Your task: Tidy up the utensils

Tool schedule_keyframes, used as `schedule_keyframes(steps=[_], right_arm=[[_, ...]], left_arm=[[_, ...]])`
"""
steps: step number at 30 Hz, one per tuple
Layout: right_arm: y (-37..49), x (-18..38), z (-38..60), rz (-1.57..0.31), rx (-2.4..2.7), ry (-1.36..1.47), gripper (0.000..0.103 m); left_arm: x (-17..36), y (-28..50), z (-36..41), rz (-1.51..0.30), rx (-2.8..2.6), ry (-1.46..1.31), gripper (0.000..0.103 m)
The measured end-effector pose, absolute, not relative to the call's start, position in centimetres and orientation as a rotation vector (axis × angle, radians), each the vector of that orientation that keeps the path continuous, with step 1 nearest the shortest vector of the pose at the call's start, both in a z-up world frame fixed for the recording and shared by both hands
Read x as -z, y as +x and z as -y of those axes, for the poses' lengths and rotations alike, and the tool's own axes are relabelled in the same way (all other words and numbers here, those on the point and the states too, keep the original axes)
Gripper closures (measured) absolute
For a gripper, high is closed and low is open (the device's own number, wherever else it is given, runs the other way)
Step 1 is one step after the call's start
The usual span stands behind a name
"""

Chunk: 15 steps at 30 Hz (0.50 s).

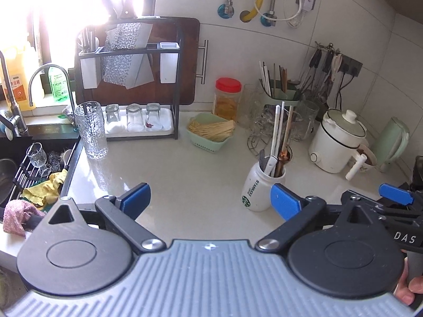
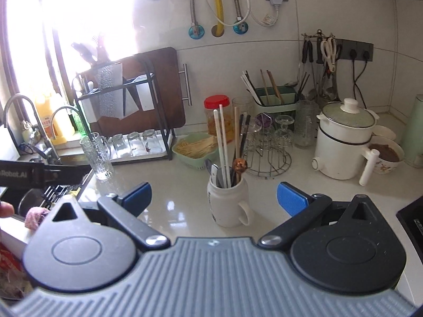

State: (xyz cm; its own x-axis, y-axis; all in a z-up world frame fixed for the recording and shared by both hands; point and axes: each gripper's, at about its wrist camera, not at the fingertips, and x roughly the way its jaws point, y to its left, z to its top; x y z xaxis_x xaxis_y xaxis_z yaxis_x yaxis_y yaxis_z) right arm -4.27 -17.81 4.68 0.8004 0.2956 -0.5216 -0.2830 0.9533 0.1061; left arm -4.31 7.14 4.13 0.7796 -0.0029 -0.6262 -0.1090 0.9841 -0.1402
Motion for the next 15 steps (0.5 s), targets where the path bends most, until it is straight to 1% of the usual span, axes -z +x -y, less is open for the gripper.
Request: schedule_keyframes(steps=[5,15], right_arm=[[-5.2,-4.4,18.9,-0.564,-0.305,0.064,0.0],[-5.9,-4.5,21.4,-0.546,-0.327,0.074,0.0]], left_arm=[[-4.1,-5.1,-5.3,-0.682,-0.052,-0.121,0.003],[-3.5,-6.1,-2.0,-0.7,-0.089,-0.137,0.003]])
